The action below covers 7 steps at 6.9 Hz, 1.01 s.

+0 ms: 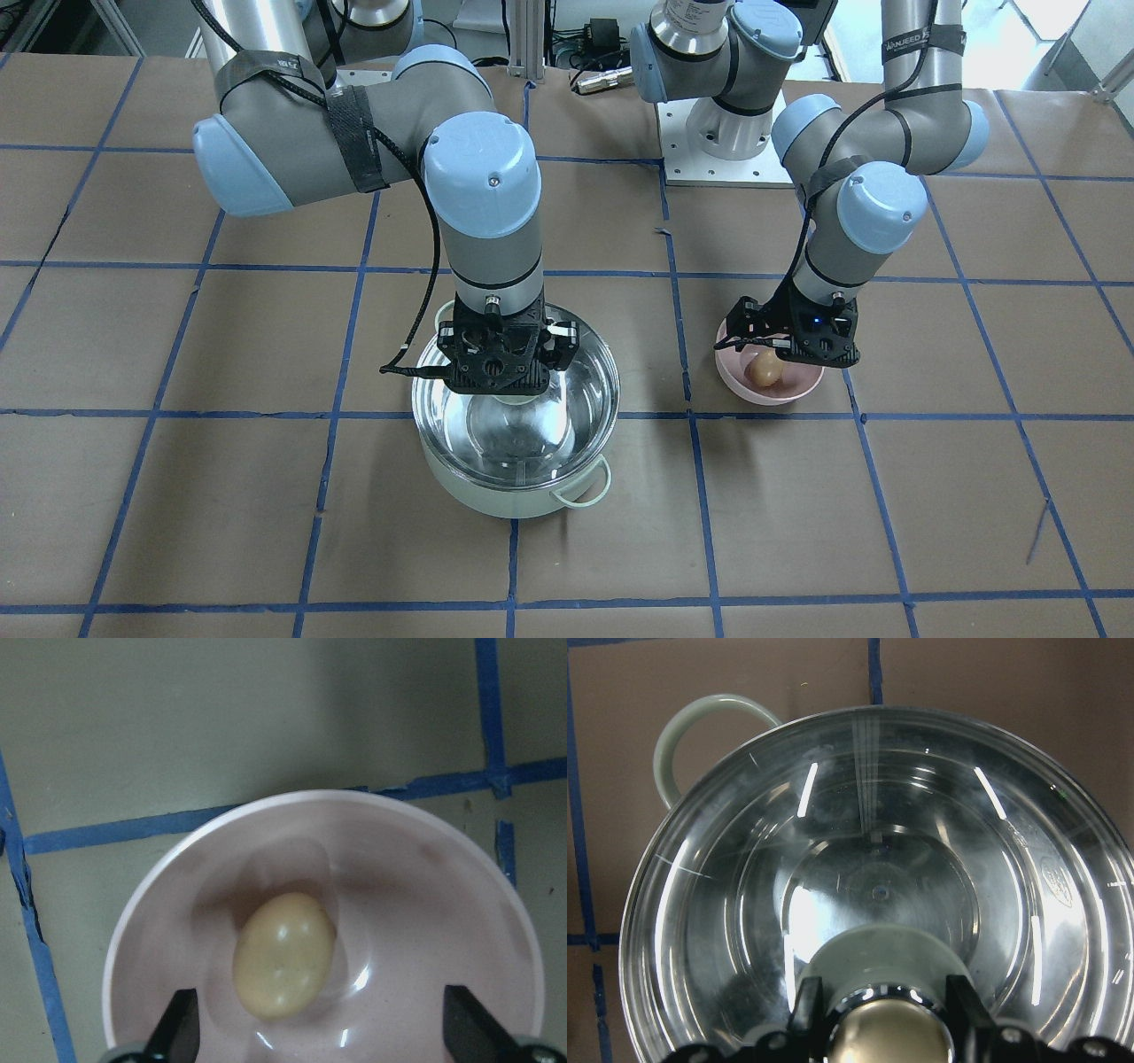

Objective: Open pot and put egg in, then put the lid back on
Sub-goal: 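Close the right gripper on the glass lid knob, then lift the glass lid off and set it beside the pot with the right gripper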

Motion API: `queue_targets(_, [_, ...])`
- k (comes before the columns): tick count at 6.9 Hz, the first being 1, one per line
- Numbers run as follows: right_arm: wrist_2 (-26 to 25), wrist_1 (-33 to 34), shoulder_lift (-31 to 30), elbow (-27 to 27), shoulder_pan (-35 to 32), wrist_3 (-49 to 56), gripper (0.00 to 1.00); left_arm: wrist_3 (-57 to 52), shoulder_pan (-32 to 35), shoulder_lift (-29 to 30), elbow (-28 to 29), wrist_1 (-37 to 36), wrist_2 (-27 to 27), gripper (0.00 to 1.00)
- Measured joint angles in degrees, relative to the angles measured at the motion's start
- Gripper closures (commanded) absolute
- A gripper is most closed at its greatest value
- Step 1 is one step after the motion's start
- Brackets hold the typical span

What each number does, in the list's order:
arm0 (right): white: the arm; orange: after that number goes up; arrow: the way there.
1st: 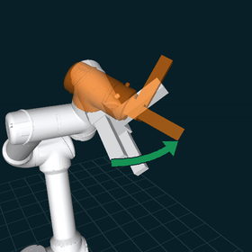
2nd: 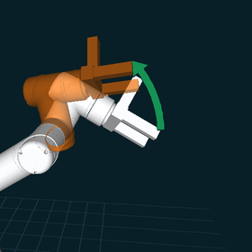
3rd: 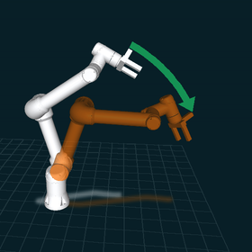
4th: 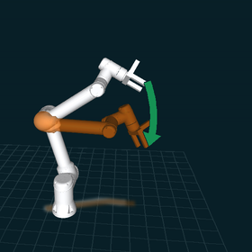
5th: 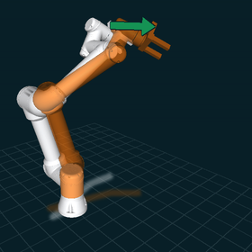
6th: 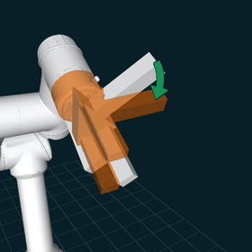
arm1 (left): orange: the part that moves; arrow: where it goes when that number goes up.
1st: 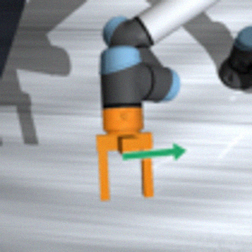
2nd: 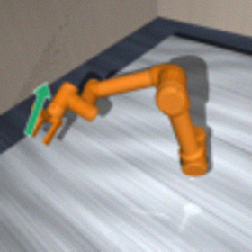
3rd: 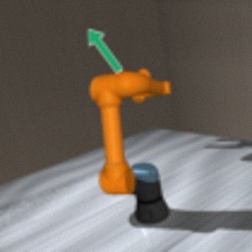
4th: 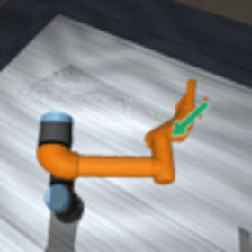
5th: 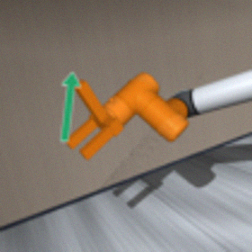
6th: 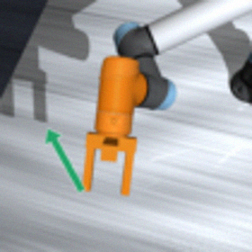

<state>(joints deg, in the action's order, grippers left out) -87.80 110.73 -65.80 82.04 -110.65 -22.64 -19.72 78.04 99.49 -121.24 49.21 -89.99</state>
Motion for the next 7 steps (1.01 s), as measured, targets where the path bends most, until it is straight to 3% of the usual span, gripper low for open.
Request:
queue_targets(4, [-0.58, -8.83, -2.5, -4.36, 1.34, 0.84, 0.9, -2.47, -0.61, 0.08, -0.57, -1.38, 0.21, 0.04])
queue_targets(7, [-0.51, -16.69, -8.02, -4.82, 7.03, 7.11, 0.9, -4.36, -0.65, 0.94, -2.35, -3.69, 0.2, 0.05])
